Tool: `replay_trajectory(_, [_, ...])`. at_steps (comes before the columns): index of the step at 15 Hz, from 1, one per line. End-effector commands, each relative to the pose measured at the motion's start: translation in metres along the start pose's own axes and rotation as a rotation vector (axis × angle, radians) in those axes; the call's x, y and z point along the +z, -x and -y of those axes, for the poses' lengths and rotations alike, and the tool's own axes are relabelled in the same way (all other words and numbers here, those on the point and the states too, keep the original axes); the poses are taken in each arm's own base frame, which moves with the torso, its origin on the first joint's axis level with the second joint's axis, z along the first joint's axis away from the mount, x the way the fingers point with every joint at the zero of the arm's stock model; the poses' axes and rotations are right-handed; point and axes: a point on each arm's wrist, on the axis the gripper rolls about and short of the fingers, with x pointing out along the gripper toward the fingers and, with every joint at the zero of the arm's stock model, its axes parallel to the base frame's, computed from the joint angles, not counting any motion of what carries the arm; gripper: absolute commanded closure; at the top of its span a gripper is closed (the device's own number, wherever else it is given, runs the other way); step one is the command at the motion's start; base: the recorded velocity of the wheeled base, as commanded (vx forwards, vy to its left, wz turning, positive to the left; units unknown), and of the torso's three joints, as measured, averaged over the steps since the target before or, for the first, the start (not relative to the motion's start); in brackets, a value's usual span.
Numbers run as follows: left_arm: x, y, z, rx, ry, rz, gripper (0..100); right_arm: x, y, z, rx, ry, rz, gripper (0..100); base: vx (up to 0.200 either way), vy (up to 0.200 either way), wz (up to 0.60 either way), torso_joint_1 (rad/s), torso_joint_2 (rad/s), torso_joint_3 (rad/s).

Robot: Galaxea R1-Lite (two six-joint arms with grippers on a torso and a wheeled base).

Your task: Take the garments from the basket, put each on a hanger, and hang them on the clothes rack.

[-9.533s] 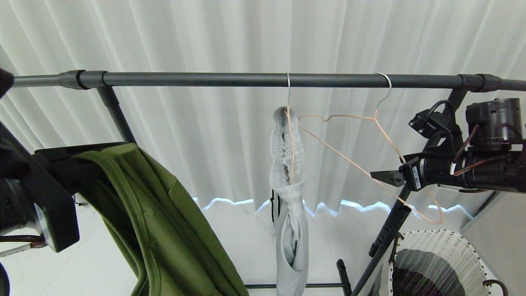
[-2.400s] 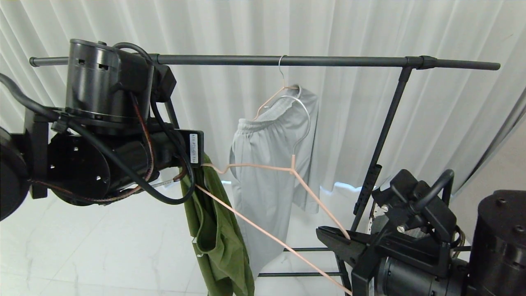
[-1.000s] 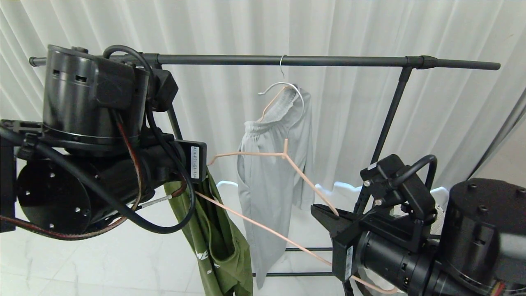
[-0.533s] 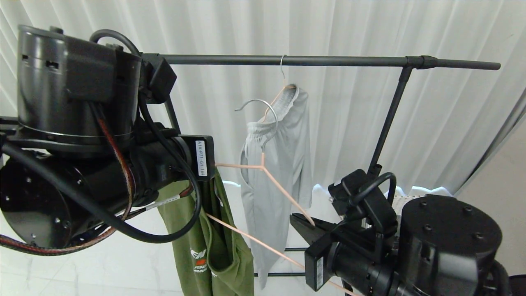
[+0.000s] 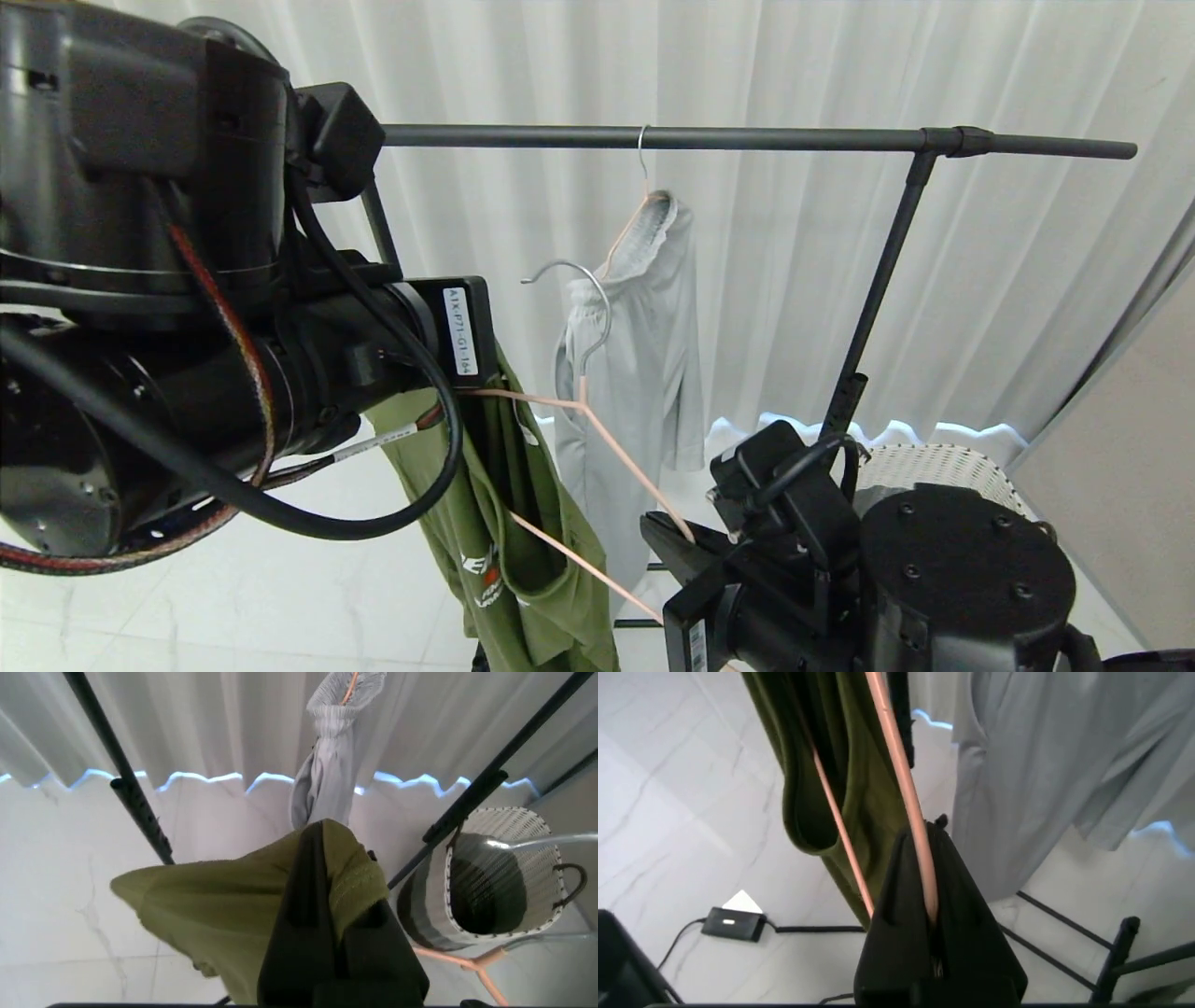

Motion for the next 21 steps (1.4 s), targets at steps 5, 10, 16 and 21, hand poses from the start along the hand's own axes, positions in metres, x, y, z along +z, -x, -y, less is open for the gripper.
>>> replay_trajectory(5, [-0.005, 0.000, -0.014, 0.046, -0.026, -0.014, 100, -0.003, 0.015, 0.032, -0.123, 0.003, -0.010, 100, 0.000, 0.000, 0.00, 0.000, 0.00, 0.000])
replay_trajectory(10, [-0.012, -0.007, -0.022, 0.085, -0.102, -0.043, 100, 0.002, 0.035, 0.063, -0.216, 0.018, 0.011, 100, 0.000, 0.000, 0.00, 0.000, 0.00, 0.000])
replay_trajectory(16, [-0.024, -0.002, -0.006, 0.017, -0.152, -0.068, 100, 0.017, 0.028, 0.064, -0.252, 0.001, 0.065, 100, 0.000, 0.000, 0.00, 0.000, 0.00, 0.000])
replay_trajectory(21, [-0.016, 0.003, 0.014, -0.054, -0.078, -0.044, 100, 0.018, 0.019, 0.033, -0.144, 0.005, 0.069, 100, 0.000, 0.000, 0.00, 0.000, 0.00, 0.000])
